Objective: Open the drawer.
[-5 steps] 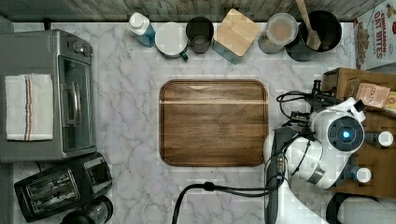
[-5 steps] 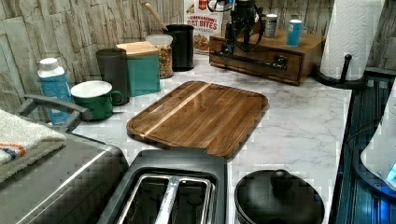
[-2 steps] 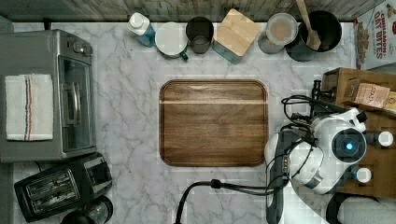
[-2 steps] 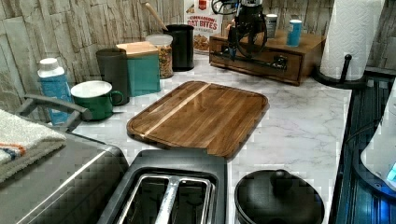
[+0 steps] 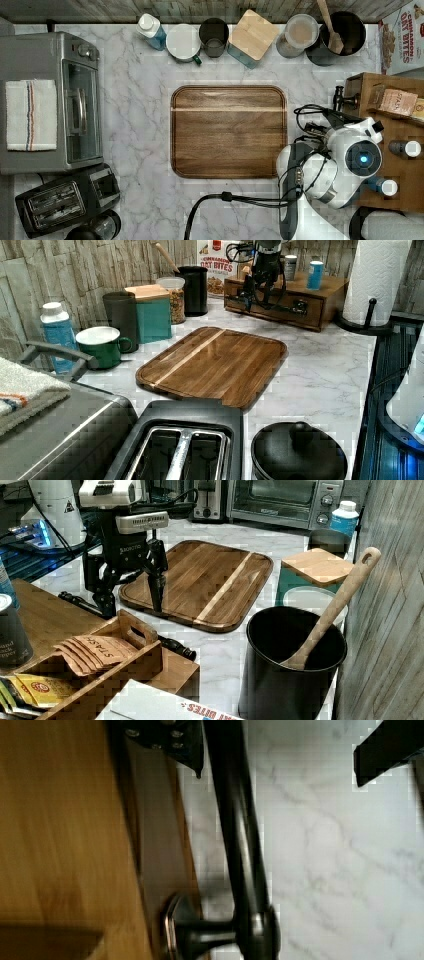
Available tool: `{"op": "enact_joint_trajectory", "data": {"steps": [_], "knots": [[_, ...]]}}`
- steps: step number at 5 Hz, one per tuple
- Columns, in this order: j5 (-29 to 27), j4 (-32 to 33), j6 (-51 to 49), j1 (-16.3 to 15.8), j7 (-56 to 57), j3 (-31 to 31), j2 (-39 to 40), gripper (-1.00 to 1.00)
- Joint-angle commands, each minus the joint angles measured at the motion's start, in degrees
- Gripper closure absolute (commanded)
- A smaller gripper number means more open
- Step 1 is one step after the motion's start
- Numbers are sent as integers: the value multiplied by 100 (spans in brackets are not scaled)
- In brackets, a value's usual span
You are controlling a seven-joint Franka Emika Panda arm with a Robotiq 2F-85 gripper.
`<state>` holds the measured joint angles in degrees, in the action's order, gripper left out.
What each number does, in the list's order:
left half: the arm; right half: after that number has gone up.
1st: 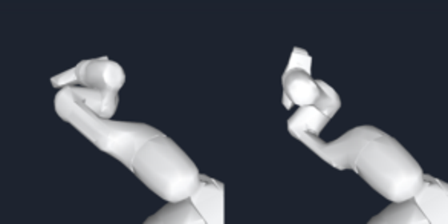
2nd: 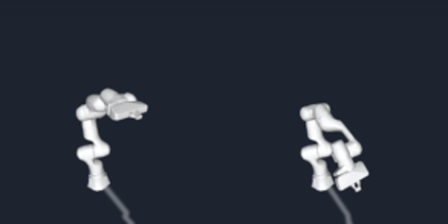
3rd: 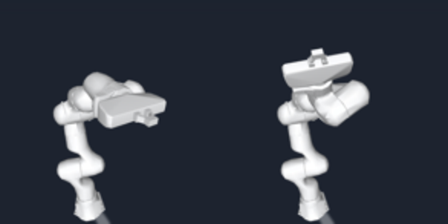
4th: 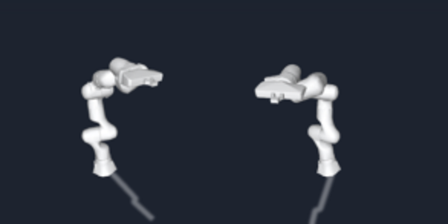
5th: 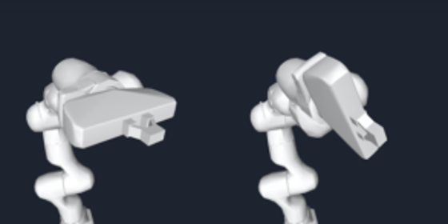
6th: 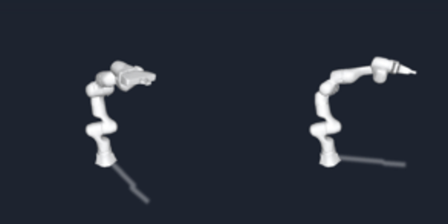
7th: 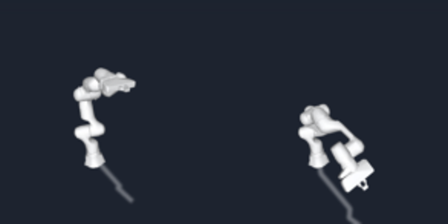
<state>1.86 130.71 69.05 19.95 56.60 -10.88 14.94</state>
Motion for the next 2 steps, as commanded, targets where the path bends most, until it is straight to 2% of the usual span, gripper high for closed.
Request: {"op": "enact_joint_trajectory", "data": {"steps": [1, 2], "knots": [[-283, -267, -66, 499, 1149, 401, 701, -100], [-94, -283, -543, 53, 462, 173, 470, -100]]}}
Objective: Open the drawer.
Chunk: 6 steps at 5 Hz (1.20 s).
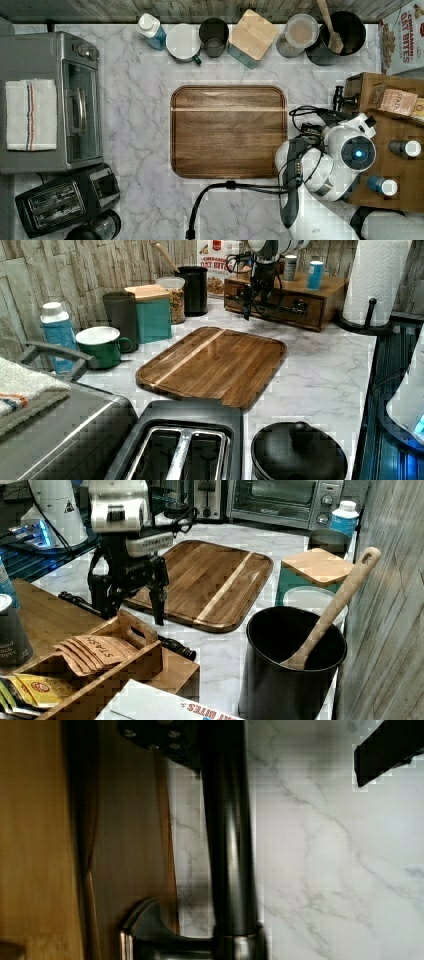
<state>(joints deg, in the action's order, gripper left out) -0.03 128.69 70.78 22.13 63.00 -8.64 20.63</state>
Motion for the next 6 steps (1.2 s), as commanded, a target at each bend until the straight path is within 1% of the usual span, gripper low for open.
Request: {"op": "enact_joint_trajectory", "data": {"steps": [1, 2, 3, 4, 5, 6], "knots": [[162, -28, -1287, -537, -657, -36, -517, -100], [467, 266, -1259, -1040, -1578, -59, -892, -100], [474, 632, -884, -1184, -1887, 153, -1103, -100], [-256, 784, -443, -1021, -940, 698, -1007, -100], [-420, 677, -628, -1245, -1104, 918, -931, -100], [-372, 537, -992, -1587, -1680, 1055, -988, -100]]}}
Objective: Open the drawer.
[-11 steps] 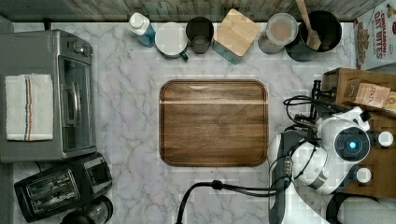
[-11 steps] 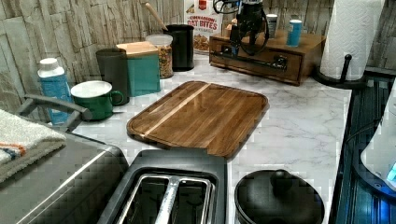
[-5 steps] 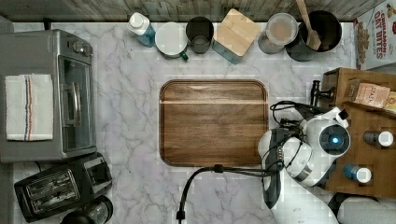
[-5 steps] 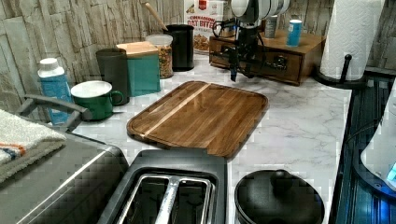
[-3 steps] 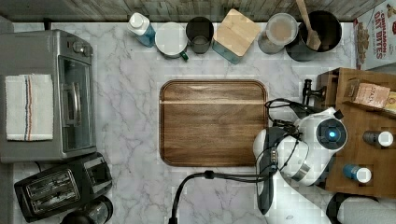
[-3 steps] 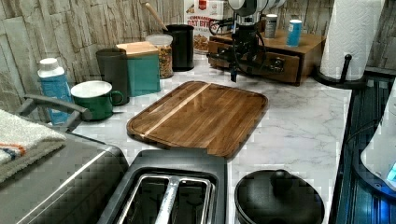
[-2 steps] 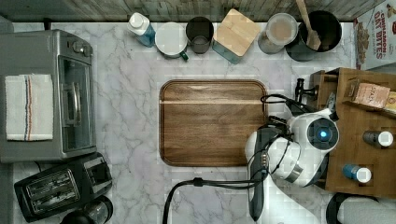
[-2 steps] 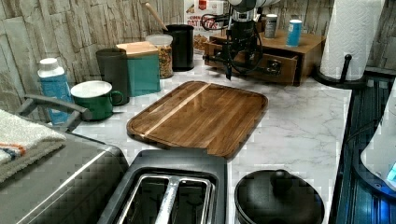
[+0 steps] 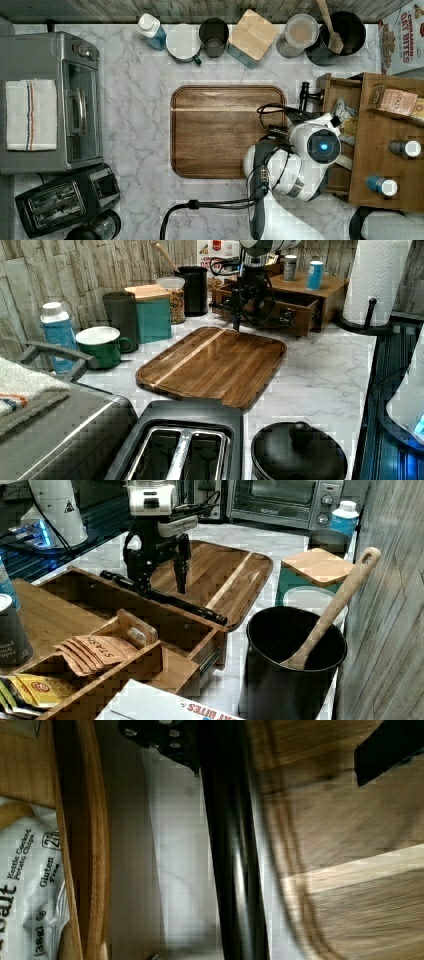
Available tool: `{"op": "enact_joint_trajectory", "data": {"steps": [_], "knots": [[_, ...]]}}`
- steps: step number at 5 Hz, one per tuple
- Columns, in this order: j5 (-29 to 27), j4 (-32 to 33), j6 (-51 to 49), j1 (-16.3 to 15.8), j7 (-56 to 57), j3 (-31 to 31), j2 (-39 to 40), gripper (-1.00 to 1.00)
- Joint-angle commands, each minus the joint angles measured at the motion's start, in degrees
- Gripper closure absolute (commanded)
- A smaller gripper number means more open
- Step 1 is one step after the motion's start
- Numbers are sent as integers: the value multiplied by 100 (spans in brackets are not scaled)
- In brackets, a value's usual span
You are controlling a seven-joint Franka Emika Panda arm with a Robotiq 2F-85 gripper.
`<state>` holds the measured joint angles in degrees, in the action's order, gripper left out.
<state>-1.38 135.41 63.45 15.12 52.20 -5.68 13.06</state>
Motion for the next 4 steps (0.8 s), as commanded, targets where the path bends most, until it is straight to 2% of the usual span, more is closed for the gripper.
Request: {"op": "enact_joint_trajectory", "data": {"steps": [1, 2, 3, 4], "knots": [[-605, -107, -57, -927, -470, 1125, -193, -100], [-455, -99, 92, -1298, -1144, 1202, -200, -100], [123, 155, 371, -1758, -1685, 963, -454, -100], [160, 153, 370, -1650, -1710, 1067, -453, -100]]}}
